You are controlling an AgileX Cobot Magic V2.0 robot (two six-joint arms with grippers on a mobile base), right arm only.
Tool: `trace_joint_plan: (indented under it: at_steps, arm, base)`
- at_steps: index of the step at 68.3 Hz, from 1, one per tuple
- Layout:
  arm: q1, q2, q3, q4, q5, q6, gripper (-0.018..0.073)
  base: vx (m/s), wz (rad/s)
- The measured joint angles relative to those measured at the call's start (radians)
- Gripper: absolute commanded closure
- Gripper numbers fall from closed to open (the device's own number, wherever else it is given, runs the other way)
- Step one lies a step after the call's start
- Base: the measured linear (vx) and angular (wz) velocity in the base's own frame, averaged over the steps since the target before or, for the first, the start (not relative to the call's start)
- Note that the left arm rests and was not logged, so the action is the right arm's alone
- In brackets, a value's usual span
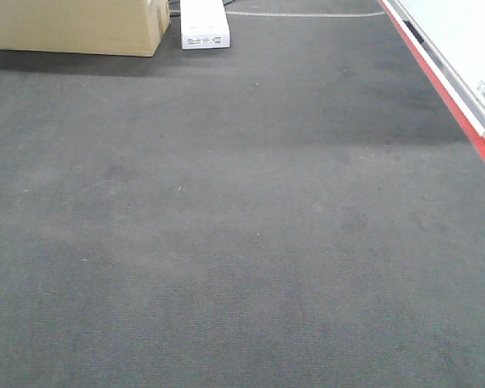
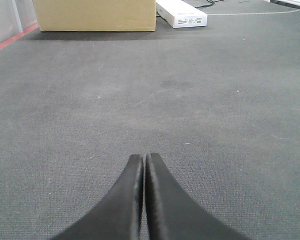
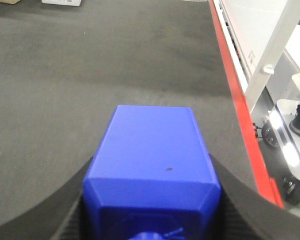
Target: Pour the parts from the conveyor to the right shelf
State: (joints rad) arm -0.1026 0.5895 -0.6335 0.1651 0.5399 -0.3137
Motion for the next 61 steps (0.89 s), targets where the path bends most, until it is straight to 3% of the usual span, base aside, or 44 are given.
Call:
trace_joint_plan:
  at_steps: [29,61]
  arm:
    - [0.000,-0.487,0.290,0.063,-0.030,0.000,0.0565]
    - [0.000,-0.534,0.299,0.052,-0.076,-0.001,0.0565]
  base:
    - [0.00,0.00]
    - [0.00,0.00]
